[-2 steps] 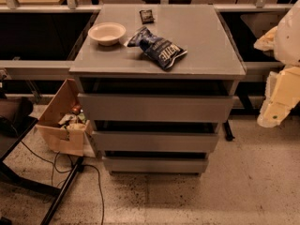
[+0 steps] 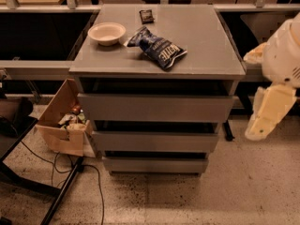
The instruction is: Open bottom drawer
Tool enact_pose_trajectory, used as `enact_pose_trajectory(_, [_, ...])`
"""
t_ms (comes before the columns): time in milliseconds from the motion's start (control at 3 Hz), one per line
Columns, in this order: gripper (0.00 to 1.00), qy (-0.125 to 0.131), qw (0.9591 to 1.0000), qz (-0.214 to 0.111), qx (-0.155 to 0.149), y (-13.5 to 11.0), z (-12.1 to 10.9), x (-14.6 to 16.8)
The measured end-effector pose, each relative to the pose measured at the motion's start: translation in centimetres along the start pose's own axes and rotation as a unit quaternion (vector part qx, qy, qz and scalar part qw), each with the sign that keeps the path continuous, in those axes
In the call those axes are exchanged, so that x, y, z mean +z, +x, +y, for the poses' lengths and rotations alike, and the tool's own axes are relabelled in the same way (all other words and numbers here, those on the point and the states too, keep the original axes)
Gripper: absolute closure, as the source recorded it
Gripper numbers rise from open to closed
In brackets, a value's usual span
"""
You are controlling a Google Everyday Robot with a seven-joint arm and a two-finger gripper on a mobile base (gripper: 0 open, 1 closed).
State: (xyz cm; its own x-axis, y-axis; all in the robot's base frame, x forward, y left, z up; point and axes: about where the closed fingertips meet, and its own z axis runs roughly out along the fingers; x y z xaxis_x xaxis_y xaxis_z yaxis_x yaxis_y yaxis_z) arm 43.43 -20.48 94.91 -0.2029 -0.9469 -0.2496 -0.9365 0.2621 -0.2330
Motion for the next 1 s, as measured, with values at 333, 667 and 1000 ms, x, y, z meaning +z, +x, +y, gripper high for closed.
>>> enact_pose_trajectory(333, [0.00,-0.004,0.9991,-0.042,-0.005,-0.8,3.6,4.5])
enact_pose_trajectory(667, [0.00,-0.013,0.9991,-0.040,-0.001,-0.8,6.1,11.7])
enact_pose_trajectory(1000, [0.00,-0.019,0.9998,0.005,-0.004,0.3,7.4,20.8])
